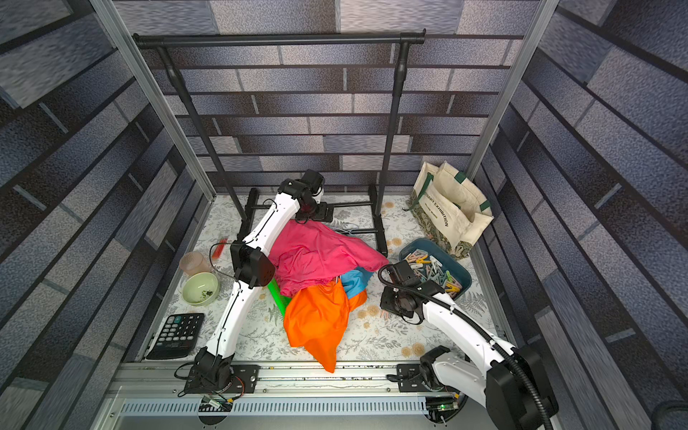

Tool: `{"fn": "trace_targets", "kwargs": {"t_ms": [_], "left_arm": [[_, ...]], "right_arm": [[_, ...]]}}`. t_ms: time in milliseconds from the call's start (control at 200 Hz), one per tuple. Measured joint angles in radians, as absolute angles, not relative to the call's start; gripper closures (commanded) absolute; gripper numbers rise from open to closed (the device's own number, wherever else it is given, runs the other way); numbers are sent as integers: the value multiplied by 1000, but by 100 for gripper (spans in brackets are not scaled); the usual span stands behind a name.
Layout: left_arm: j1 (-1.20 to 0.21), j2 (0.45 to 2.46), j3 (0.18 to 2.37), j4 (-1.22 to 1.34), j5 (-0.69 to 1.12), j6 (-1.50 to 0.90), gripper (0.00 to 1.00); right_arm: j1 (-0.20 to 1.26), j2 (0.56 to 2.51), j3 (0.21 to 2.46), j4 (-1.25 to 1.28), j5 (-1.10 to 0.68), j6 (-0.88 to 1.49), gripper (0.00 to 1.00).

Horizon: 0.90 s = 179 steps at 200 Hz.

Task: Use clothespins to secure the t-shirt on both sides of the hanger
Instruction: Pick up the hanger from the basket.

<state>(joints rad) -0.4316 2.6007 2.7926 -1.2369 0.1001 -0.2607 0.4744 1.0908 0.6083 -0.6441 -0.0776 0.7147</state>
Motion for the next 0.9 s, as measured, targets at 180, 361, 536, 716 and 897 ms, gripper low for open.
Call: {"fn": "trace_targets", "kwargs": {"t_ms": [180,361,536,716,897], "left_arm": [[-426,2603,2813,-1252,181,-259,36],[-426,2613,2817,-1258,210,-262,38],[-408,2603,2817,-1271,209,-264,13],[-332,2514,2761,-1303,207,-271,0],[-207,2312,2518,-1262,192,-273,0]], "right_arm": [[464,1121,605,-613,-107,704,99],[453,1122,603,-593,-122,693,99],[447,1123,585,-578,-134,693,99],[443,1127,571,-570,-142,686,100],[432,1133,566,-561,-145,676,100]]}}
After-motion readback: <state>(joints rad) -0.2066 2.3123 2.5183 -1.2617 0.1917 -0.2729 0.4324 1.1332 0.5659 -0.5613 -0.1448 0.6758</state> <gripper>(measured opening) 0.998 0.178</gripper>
